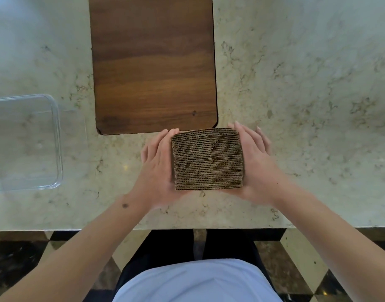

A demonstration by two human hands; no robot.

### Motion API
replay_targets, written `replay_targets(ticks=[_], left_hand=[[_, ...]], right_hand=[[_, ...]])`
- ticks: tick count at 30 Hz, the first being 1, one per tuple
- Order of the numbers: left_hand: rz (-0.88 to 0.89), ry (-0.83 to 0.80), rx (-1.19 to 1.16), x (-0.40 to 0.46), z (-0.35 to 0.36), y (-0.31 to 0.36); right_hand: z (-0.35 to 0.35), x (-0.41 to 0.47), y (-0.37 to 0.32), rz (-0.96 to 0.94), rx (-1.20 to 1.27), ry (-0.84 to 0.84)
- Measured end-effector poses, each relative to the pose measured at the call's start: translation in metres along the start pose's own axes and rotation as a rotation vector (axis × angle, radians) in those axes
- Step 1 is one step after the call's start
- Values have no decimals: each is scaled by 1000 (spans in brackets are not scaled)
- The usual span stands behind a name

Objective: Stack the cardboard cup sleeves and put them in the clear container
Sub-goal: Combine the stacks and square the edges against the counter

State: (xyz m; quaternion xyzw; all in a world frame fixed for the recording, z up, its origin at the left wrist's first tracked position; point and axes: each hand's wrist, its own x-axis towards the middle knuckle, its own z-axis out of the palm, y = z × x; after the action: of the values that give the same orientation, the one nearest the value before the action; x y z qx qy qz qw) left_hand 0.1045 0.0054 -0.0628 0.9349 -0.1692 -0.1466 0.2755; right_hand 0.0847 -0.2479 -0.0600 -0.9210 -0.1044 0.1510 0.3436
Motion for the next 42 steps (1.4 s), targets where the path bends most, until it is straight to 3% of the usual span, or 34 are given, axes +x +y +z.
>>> replay_targets(ticks=[9,25,27,31,33,37,42], left_hand=[[-1,-46,-73,2,-4,-7],[22,7,-154,4,-2,-3],[-5,-3,-203,6,-6,1],[-52,-107,-417,6,-18,6],[-64,-121,-376,7,-22,7],[-71,-114,-167,11,-19,8],[63,-74,-131,8,-13,0]], right_hand=[[4,3,3,6,25,39],[-7,8,2,-21,22,18],[-10,11,0,-18,94,21],[-16,12,1,-23,538,-117],[-18,12,2,-14,494,-131],[-15,18,6,34,126,-74],[-14,13,10,-21,62,-53]])
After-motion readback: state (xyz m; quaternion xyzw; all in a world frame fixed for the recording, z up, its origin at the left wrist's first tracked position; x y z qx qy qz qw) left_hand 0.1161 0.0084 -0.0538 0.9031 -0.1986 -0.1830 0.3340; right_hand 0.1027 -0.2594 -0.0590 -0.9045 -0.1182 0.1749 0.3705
